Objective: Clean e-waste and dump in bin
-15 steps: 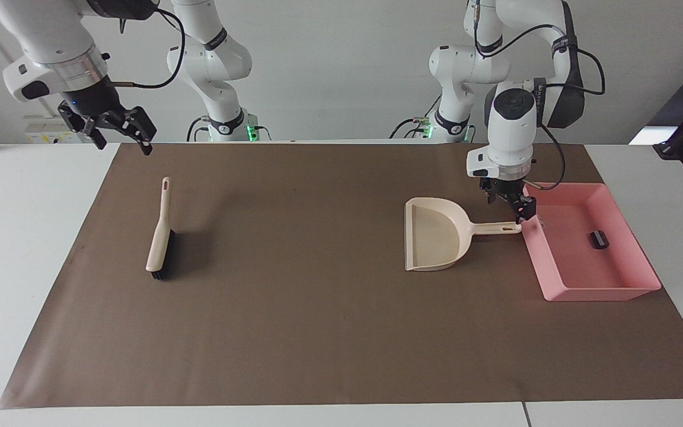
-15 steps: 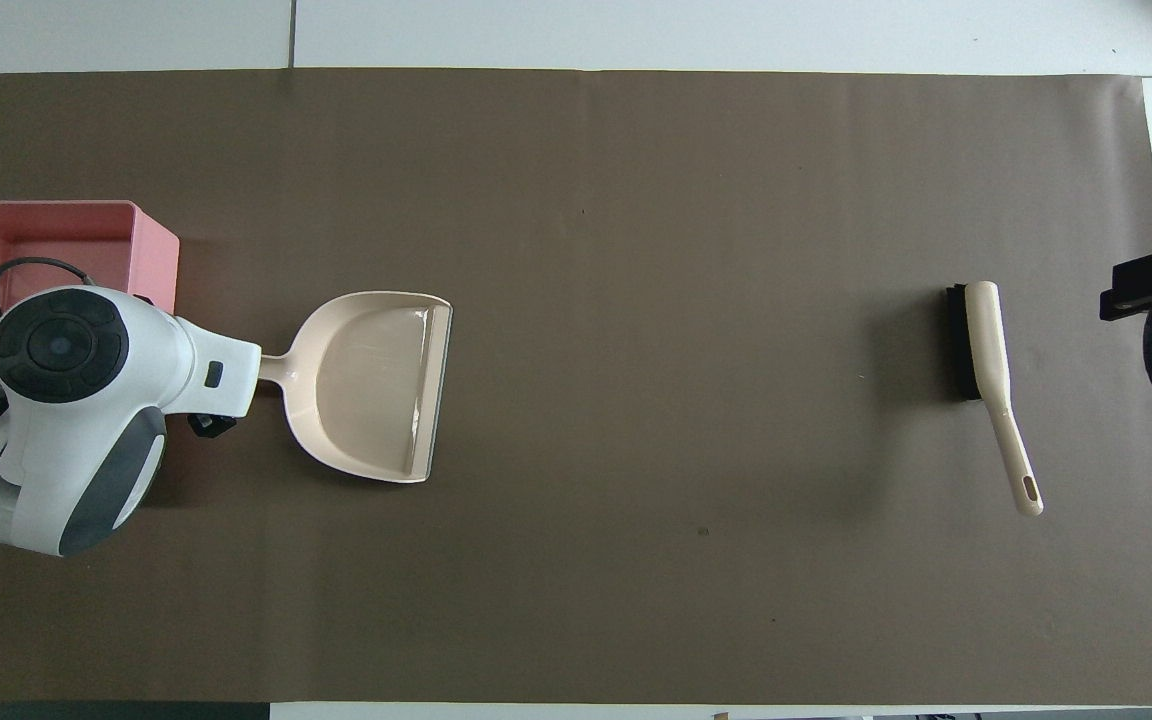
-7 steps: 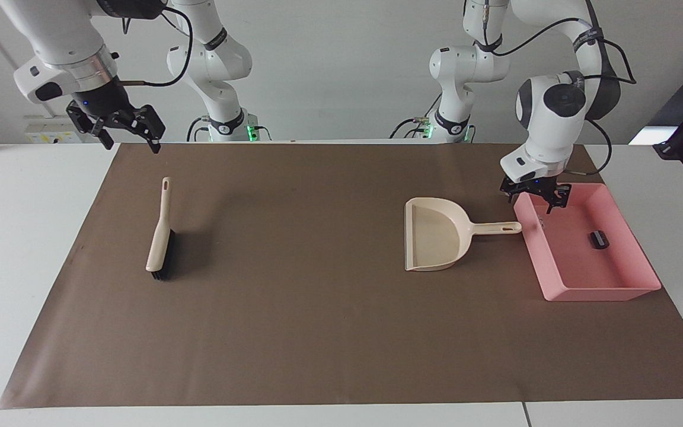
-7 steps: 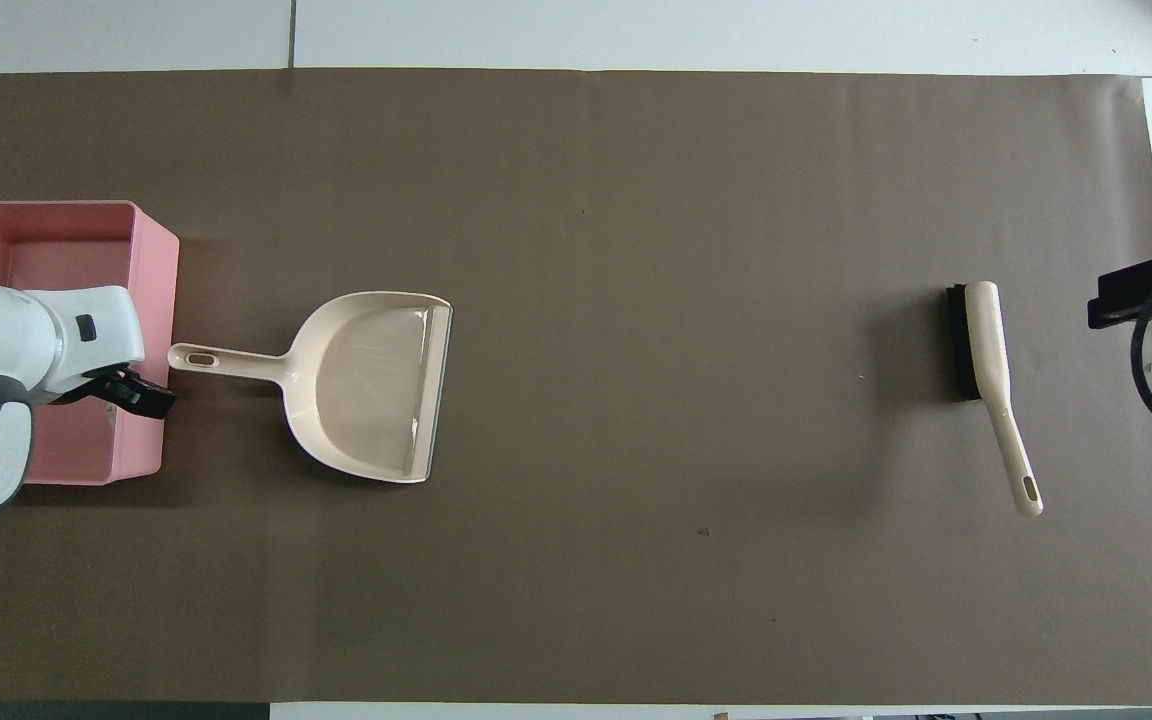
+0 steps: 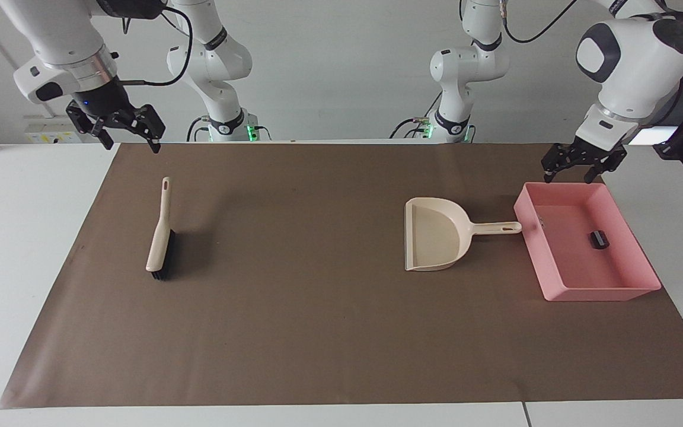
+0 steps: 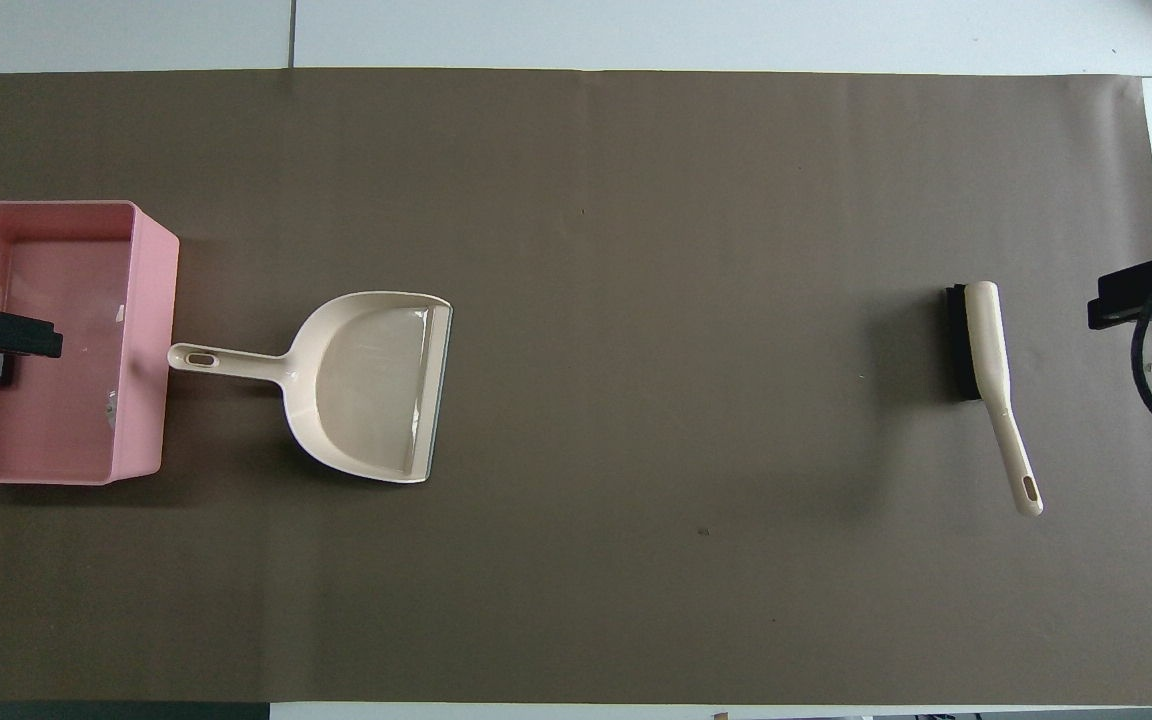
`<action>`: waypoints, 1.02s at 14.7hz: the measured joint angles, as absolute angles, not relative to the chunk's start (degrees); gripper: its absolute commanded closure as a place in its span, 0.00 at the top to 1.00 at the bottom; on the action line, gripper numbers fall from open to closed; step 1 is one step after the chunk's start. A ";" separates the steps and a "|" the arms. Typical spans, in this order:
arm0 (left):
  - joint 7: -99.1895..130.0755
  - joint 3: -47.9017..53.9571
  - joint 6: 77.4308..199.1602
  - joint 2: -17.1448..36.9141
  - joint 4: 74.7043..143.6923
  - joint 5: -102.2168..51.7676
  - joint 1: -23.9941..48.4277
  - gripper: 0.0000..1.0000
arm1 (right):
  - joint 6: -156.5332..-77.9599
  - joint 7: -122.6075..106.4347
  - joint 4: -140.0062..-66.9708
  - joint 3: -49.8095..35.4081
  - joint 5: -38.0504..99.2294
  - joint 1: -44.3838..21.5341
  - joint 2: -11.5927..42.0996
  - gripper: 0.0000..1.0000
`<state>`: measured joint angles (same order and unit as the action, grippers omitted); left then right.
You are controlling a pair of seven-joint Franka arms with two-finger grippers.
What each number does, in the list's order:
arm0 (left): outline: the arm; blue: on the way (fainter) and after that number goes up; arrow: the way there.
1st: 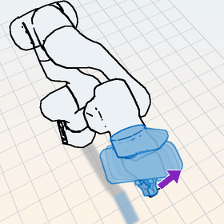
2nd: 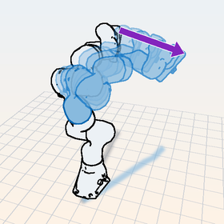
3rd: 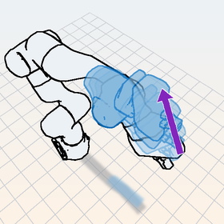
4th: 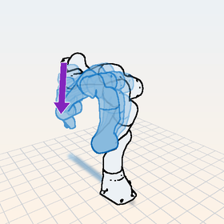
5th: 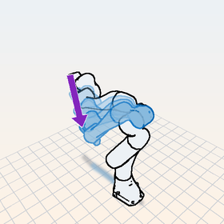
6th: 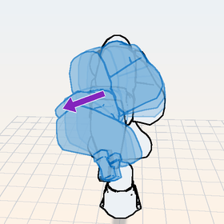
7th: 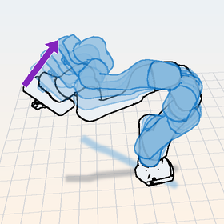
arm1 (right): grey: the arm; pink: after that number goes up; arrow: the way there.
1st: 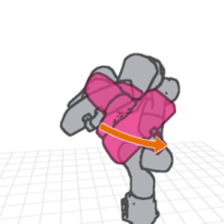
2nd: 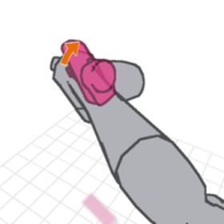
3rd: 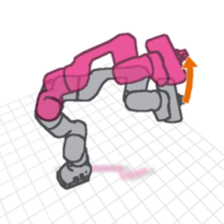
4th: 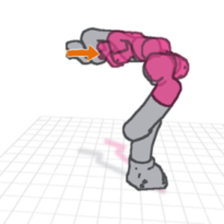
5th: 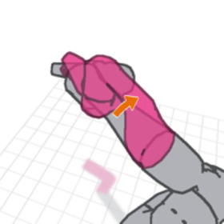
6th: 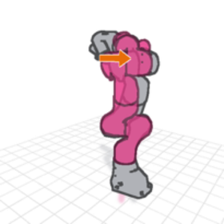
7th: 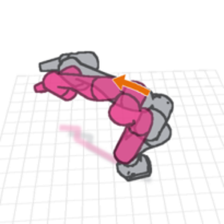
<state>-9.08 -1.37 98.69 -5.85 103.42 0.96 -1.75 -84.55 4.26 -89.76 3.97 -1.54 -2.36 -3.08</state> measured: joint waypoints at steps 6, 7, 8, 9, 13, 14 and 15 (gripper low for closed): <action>-7.01 -0.74 86.00 -1.68 88.07 0.53 -1.74 0.98 | -84.46 4.26 -89.76 3.97 -1.54 -2.36 -3.09 1.00; -6.69 -0.55 84.22 -0.78 85.85 0.52 -1.73 0.98 | -84.46 4.26 -89.76 3.97 -1.54 -2.36 -3.09 1.00; -6.53 -0.40 83.00 0.00 84.11 0.52 -1.71 0.98 | -84.46 4.26 -89.76 3.97 -1.54 -2.36 -3.09 1.00; -6.44 -0.33 82.36 0.46 83.31 0.52 -1.71 0.98 | -84.46 4.26 -89.76 3.97 -1.54 -2.36 -3.09 1.00; -6.32 -0.42 82.73 0.43 85.41 0.52 -1.83 0.98 | -84.45 4.26 -89.76 3.97 -1.54 -2.36 -3.09 1.00; -6.28 -0.45 83.73 0.12 86.66 0.52 -1.83 0.98 | -84.45 4.26 -89.76 3.97 -1.54 -2.36 -3.09 1.00; -6.22 -0.46 84.72 -0.23 87.81 0.52 -1.83 0.98 | -84.45 4.26 -89.76 3.97 -1.54 -2.36 -3.09 1.00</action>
<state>-6.22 -0.46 84.72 -0.23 87.81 0.52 -1.83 -84.45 4.26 -89.76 3.97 -1.54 -2.36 -3.09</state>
